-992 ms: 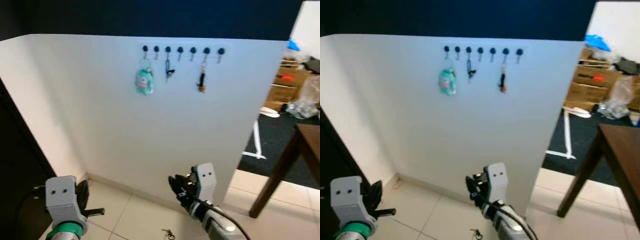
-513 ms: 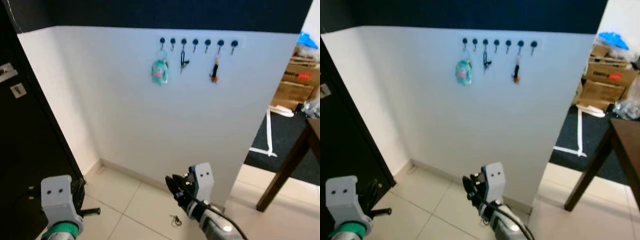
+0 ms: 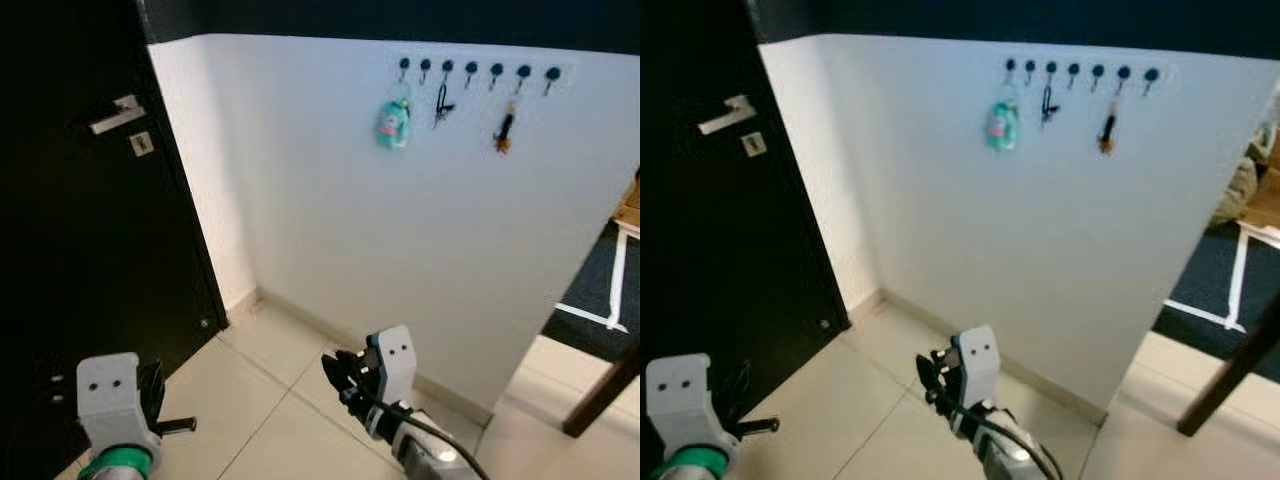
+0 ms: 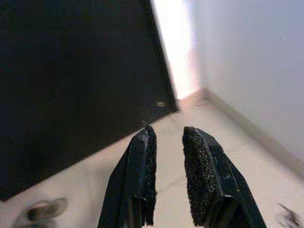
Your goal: Hang keys on a hook
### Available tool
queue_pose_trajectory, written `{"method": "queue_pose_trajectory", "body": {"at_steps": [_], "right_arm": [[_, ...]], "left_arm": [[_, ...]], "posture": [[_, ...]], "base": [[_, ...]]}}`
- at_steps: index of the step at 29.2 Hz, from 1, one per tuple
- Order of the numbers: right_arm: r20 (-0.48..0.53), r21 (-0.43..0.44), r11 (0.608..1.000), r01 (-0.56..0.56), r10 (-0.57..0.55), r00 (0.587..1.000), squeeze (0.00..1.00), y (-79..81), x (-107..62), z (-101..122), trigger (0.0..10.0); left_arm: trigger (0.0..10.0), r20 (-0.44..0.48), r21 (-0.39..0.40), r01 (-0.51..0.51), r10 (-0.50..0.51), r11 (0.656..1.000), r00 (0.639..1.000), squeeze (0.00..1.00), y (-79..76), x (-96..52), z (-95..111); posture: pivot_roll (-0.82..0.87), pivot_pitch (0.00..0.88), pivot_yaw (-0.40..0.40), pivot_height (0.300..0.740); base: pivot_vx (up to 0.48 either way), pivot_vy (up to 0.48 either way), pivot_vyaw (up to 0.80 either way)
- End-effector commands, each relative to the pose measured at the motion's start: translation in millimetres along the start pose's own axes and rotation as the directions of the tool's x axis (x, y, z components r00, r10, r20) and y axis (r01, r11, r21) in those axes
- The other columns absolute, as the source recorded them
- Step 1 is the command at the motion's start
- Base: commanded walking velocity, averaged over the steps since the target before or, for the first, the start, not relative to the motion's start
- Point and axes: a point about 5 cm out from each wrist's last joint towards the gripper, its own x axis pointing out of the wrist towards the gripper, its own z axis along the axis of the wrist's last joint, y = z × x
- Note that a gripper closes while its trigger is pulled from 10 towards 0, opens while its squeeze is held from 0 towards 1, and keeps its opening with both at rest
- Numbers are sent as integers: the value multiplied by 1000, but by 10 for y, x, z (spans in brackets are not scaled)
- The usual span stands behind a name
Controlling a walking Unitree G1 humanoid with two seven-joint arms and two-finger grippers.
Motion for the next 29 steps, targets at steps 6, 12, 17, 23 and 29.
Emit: {"method": "queue_pose_trajectory", "body": {"at_steps": [6, 12, 17, 23, 29], "right_arm": [[-13, 22, 1000, 9, -8, 1000, 0, 5, -10, -60, 10000], [-11, 23, 1000, 10, -10, 1000, 0, 10, -5, -64, 10000], [-10, 24, 1000, 9, -9, 1000, 0, 17, -3, -69, 10000], [-11, 27, 1000, 9, -9, 1000, 0, 25, 0, -76, 10000], [-11, 27, 1000, 8, -8, 1000, 0, 33, 8, -79, 10000]], "left_arm": [[10000, -13, 12, -7, 7, 1000, 1000, 0, 34, -6, -14], [10000, -12, 14, -5, 5, 1000, 1000, 0, 38, -3, -10], [10000, -12, 16, -1, 2, 1000, 1000, 0, 39, 2, -6], [10000, -11, 18, 0, 0, 1000, 1000, 0, 44, 8, 0], [10000, -13, 19, 1, -1, 1000, 1000, 0, 50, 5, 3]], "posture": [[-9, 0, 129, 740], [-8, 0, 131, 740], [-8, 0, 136, 740], [-5, 0, 139, 740], [-1, 0, 140, 740]], "base": [[-251, 0, 0], [-251, 0, 0], [-249, 0, 0], [-249, 0, 0], [-250, 0, 0]]}}
